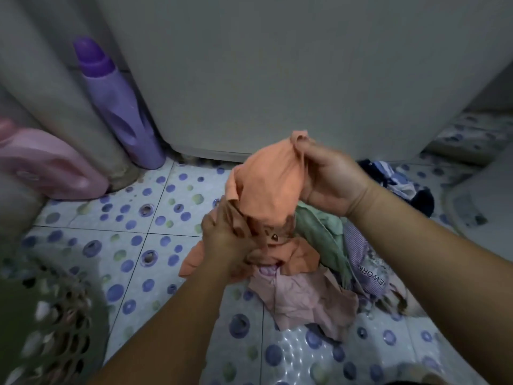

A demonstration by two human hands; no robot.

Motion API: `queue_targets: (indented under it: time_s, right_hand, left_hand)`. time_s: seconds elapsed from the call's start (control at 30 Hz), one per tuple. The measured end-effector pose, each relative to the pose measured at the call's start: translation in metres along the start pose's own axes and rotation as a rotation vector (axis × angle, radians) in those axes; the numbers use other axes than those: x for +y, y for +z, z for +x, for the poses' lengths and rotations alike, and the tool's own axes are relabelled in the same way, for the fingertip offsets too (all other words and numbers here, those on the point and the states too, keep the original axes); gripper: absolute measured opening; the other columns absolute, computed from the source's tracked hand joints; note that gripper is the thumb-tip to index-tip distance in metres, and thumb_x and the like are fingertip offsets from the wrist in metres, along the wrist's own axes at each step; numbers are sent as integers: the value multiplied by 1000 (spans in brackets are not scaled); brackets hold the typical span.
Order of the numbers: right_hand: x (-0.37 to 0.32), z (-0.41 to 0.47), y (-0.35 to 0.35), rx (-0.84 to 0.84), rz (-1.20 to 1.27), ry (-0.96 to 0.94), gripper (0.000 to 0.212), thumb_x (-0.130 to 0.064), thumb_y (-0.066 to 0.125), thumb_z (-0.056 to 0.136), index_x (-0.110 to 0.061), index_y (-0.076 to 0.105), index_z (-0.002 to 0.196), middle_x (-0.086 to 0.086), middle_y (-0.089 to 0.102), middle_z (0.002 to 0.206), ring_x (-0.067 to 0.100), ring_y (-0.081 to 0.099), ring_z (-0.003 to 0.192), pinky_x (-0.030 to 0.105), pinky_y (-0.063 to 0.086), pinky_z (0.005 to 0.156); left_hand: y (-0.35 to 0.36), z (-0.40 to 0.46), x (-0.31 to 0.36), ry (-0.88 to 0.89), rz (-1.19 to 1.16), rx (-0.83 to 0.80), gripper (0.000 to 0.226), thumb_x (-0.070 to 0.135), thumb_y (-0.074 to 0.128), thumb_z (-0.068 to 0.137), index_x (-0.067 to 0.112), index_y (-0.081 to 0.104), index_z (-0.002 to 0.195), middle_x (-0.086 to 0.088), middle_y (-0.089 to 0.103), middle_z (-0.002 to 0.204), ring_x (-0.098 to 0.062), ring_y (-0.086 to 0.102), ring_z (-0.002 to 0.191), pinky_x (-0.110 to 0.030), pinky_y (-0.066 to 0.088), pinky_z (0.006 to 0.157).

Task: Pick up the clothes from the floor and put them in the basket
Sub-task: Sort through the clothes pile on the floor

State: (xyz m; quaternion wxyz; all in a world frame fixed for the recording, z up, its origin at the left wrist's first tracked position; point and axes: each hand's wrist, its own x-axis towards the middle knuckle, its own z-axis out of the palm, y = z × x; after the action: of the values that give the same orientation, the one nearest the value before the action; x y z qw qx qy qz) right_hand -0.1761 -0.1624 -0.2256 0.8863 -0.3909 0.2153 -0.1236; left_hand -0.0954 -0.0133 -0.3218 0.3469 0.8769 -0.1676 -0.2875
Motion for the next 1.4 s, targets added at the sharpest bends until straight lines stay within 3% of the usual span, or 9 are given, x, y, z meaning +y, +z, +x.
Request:
queue_targets:
  time_s: [0.13,0.23,0.37,0.5,0.67,0.83,0.97,1.17,1.4]
  right_hand:
    - [-26,0,-8,-74,96,-65,31,-28,62,74,-5,69,93,10,73,91,18,71,86,34,59,81]
    - [-24,7,-34,191,-133,-116,28,-32,49,93,-10,63,104,6,69,92,17,68,83,33,59,75]
    - [9,6,-86,596,-1181,2,22,-29,56,92,-12,61,106,7,61,100,27,58,91,31,45,73]
    - [47,-8,-103,527,-1833,-6,38,-21,53,89,-13,54,126,12,55,128,30,52,116,36,41,95]
    - [81,2,-76,304,-2027,-267,41,-21,51,88,-18,51,129,5,52,131,27,46,120,37,34,97]
    - [119,35,-55,65,-2002,-128,53,-11,53,86,-11,38,137,12,40,141,31,45,123,38,40,101]
    - [140,58,-60,173,-1952,212,75,-17,54,91,-6,9,150,21,27,150,36,44,127,41,39,103]
    - [141,58,-39,132,-1809,372,34,-18,43,96,-4,58,123,16,60,124,29,57,113,29,44,89]
    - [58,37,37,126,-128,220,12,-20,45,98,-19,57,94,9,68,75,19,67,59,37,56,62]
  left_hand:
    - [-7,2,6,-1,-292,-3,15,15,72,76,7,65,87,-14,65,92,-33,64,94,-33,51,76]
    - [-19,8,6,-83,-486,90,21,21,67,72,12,63,91,-18,69,95,-36,66,96,-49,53,90]
    - [-34,9,5,-236,-731,346,22,13,53,80,22,53,100,-13,63,103,-36,63,98,-52,51,90]
    - [-46,9,11,-191,-940,580,42,17,62,75,32,47,111,-3,60,112,-27,64,100,-43,54,94]
    - [-63,14,16,-38,-1103,910,62,1,69,77,13,44,132,-5,58,127,-20,62,111,-32,51,99]
    - [-62,16,0,-103,-860,809,78,11,72,77,29,32,142,-1,47,142,-17,54,120,-31,44,106]
    - [-52,14,-20,-183,-759,642,81,7,68,81,35,27,145,-6,41,146,-25,49,125,-29,42,99]
    - [-46,-10,-25,-178,-745,410,62,-9,58,85,0,34,141,-34,50,131,-50,58,105,-41,51,74]
    - [-70,-26,-7,-173,-759,423,71,5,65,84,27,34,144,-5,46,143,-23,51,120,-28,42,95]
